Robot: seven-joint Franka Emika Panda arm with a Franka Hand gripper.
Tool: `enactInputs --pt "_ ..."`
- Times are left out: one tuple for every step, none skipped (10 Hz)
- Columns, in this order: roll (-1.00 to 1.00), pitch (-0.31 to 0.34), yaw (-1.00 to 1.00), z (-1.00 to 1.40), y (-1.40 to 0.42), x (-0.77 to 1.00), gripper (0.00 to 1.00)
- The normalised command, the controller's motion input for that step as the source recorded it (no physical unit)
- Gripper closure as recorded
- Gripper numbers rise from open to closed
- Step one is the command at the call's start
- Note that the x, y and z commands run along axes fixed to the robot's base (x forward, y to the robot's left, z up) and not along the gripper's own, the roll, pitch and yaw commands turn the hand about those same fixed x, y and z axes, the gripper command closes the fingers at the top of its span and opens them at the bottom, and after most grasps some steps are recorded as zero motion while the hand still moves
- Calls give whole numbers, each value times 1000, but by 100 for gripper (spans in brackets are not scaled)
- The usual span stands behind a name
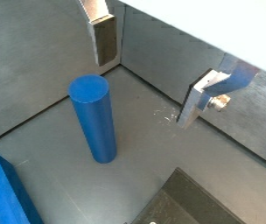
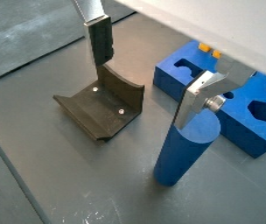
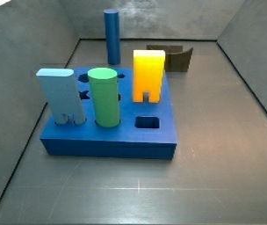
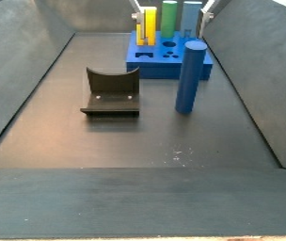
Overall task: Pick up the round object. Move up. Move to above the board. Insert the round object.
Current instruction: Pick up the round object.
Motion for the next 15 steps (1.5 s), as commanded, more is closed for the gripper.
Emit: enactInputs --pt "-51 -67 0 9 -46 -223 0" --pt "-37 -123 0 60 -140 -440 0" --pt "0 -179 0 37 -251 -666 0" --pt "0 -163 0 0 -257 -609 0" --pt "-9 -156 0 0 -209 -571 0" --pt "-24 -107 0 0 -97 -331 0" --pt "0 -67 0 -109 -29 -223 0" --pt "0 0 0 -297 0 0 0" --pt "0 0 0 -374 0 77 0" --pt "-19 20 0 -503 14 197 0" --pt "-71 1 0 -640 0 174 0" --pt "-70 3 0 -706 0 129 0" --pt "-51 10 0 -660 23 74 0" --pt "-47 0 0 -489 9 0 0" --pt "0 0 0 -77 0 0 0"
